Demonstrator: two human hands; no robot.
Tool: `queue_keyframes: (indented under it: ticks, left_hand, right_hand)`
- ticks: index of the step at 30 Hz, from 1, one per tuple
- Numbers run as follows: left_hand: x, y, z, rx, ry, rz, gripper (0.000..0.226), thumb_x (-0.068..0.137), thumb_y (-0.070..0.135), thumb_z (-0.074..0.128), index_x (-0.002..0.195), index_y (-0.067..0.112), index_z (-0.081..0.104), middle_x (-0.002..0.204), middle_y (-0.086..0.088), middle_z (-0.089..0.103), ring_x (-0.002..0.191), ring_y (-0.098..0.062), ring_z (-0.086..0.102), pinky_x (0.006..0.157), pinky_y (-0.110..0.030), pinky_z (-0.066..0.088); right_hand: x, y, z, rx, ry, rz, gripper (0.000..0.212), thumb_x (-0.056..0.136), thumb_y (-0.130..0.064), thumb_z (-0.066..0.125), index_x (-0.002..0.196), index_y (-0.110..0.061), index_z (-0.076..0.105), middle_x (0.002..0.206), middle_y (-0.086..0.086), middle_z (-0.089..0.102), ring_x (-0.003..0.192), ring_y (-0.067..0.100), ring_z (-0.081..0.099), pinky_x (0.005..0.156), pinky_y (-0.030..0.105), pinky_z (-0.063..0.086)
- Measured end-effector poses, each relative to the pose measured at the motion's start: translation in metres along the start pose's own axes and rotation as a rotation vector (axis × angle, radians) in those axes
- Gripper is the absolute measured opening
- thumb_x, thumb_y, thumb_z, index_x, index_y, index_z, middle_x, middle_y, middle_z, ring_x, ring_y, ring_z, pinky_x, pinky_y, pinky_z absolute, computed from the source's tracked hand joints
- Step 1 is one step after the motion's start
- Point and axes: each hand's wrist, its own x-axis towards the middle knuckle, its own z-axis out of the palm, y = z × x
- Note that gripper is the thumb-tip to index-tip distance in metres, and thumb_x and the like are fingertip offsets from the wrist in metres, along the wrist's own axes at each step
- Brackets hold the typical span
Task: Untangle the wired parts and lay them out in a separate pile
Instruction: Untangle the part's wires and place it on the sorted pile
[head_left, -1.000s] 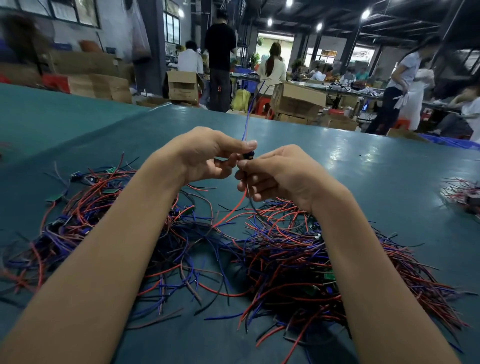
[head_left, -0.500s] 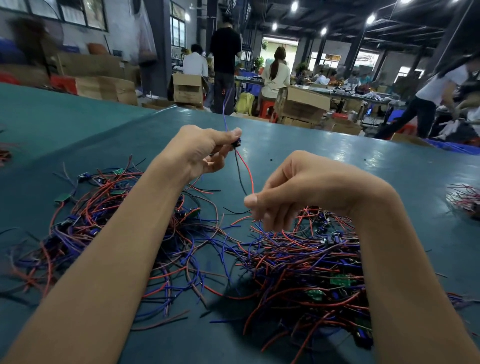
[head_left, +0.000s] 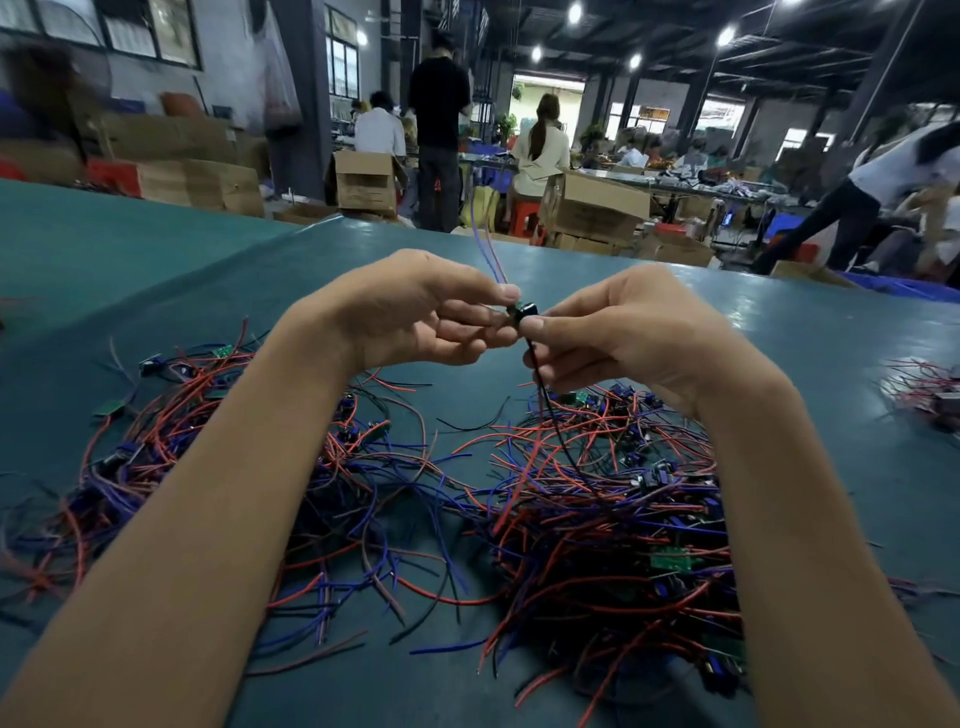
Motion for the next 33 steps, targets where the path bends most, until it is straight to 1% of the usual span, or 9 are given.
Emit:
queue_keyframes:
  ticks: [2,4,8,11,15,22,26,29,33]
  left_hand:
    - [-0.003,0.001,-0.002,0.045,0.001,0.024,0.016,0.081,0.02,0.076,0.095,0.012,0.074,0.093,-0.013,0.076,0.087,-0.022,0.076,0.056,-0.022,0.056]
    - [-0.006,0.003,-0.003,0.07,-0.009,0.04,0.012,0.086,0.019,0.073,0.095,0.012,0.072,0.096,-0.016,0.077,0.088,-0.024,0.077,0.056,-0.022,0.056]
    - [-0.01,0.007,-0.004,0.093,-0.036,0.035,0.012,0.085,0.024,0.073,0.09,0.012,0.076,0.097,-0.016,0.077,0.091,-0.027,0.077,0.054,-0.022,0.057]
    - [-0.011,0.007,-0.008,0.148,-0.02,0.047,0.02,0.077,0.032,0.077,0.084,0.014,0.079,0.091,-0.009,0.077,0.087,-0.02,0.076,0.056,-0.02,0.055]
    - [-0.012,0.007,-0.014,0.143,-0.023,0.034,0.022,0.075,0.033,0.079,0.085,0.013,0.08,0.088,-0.006,0.076,0.075,-0.011,0.072,0.057,-0.017,0.051]
    - [-0.013,0.009,-0.016,0.136,-0.031,0.046,0.023,0.075,0.031,0.079,0.089,0.012,0.08,0.085,-0.003,0.074,0.074,-0.009,0.069,0.057,-0.016,0.05]
    - [-0.012,0.008,-0.017,0.059,-0.039,0.085,0.024,0.076,0.026,0.078,0.096,0.014,0.08,0.081,0.0,0.07,0.071,-0.007,0.065,0.052,-0.015,0.049]
    - [-0.01,0.007,-0.02,-0.017,-0.047,0.099,0.016,0.08,0.024,0.075,0.09,0.013,0.081,0.077,0.002,0.067,0.066,-0.005,0.063,0.051,-0.013,0.049]
    - [-0.01,0.007,-0.021,0.01,-0.033,0.088,0.02,0.076,0.033,0.08,0.081,0.014,0.08,0.072,0.003,0.067,0.06,-0.001,0.06,0.046,-0.011,0.046]
  right_hand:
    - [-0.002,0.0,-0.002,0.006,-0.028,-0.016,0.008,0.082,-0.005,0.078,0.088,0.0,0.076,0.088,0.025,0.075,0.065,0.022,0.071,0.067,0.034,0.064]
    - [-0.003,0.0,-0.004,0.011,-0.04,-0.043,0.008,0.08,0.001,0.078,0.087,-0.002,0.076,0.087,0.026,0.075,0.065,0.022,0.069,0.063,0.03,0.062]
    - [-0.004,0.001,-0.006,0.016,-0.089,-0.035,0.013,0.078,0.004,0.079,0.087,-0.004,0.076,0.083,0.026,0.072,0.069,0.026,0.07,0.07,0.037,0.064]
    - [-0.005,0.0,-0.007,0.025,-0.106,-0.013,0.015,0.077,0.005,0.079,0.088,-0.003,0.076,0.084,0.03,0.072,0.069,0.027,0.071,0.068,0.035,0.064]
    - [-0.005,-0.001,-0.009,0.073,-0.128,-0.006,0.022,0.077,0.005,0.078,0.098,0.0,0.072,0.078,0.02,0.075,0.064,0.025,0.072,0.063,0.032,0.061]
    - [-0.009,-0.005,-0.01,0.084,-0.143,0.001,0.026,0.079,0.006,0.076,0.104,0.002,0.07,0.086,0.025,0.075,0.066,0.025,0.073,0.064,0.032,0.062]
    - [-0.008,-0.006,-0.008,0.074,-0.148,0.004,0.031,0.085,0.009,0.07,0.113,-0.001,0.065,0.088,0.025,0.075,0.07,0.028,0.074,0.069,0.037,0.064]
    - [-0.008,-0.004,-0.007,0.106,-0.179,0.007,0.045,0.088,0.011,0.066,0.129,-0.001,0.055,0.089,0.027,0.075,0.073,0.033,0.074,0.072,0.038,0.064]
    - [-0.01,-0.003,-0.007,0.149,-0.248,0.013,0.053,0.088,0.012,0.065,0.136,-0.005,0.051,0.089,0.027,0.074,0.074,0.035,0.072,0.067,0.034,0.06]
